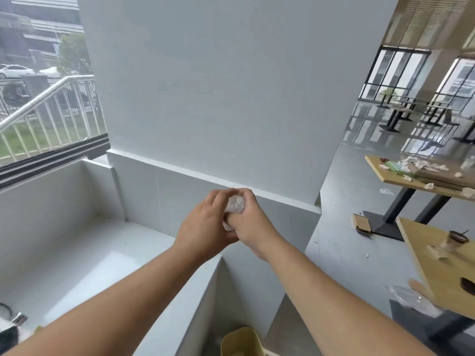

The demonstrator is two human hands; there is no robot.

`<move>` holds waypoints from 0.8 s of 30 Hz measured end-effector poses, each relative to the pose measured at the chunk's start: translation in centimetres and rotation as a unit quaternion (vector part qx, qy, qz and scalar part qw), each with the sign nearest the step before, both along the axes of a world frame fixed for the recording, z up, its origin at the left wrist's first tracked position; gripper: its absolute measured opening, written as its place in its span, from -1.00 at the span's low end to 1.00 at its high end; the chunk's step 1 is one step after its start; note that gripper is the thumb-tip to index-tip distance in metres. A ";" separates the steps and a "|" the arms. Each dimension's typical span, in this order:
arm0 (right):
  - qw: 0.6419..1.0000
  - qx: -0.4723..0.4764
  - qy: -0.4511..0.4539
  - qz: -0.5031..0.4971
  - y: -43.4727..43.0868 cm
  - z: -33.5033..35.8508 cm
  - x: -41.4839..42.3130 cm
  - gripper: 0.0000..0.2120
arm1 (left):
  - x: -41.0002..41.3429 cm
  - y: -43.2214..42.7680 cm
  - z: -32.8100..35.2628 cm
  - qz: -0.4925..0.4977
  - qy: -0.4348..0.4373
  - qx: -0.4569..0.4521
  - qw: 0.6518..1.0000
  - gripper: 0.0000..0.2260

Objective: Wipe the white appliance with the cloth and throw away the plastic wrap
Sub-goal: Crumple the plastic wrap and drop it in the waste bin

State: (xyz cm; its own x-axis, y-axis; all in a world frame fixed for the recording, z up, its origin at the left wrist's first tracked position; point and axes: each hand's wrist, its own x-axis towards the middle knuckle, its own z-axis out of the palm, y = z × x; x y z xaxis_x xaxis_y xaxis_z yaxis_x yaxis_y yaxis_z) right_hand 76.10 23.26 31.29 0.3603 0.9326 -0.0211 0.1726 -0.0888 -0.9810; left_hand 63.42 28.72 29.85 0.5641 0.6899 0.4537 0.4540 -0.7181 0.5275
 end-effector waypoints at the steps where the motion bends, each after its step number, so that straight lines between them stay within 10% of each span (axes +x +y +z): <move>1: 1.000 -0.005 0.002 -0.001 0.1 -0.6 0.6 -0.50 | 0.5 0.2 -0.4 0.003 0.018 0.008 1.000 -0.29; 7: 0.999 -0.015 0.050 0.008 1.1 -4.3 3.6 -0.58 | 2.0 1.8 -3.4 0.038 0.035 0.006 0.999 -0.34; 24: 0.970 -0.144 -0.196 -0.026 2.3 -21.9 6.8 -0.56 | 0.8 4.6 -21.0 0.070 0.206 -0.120 0.969 -0.13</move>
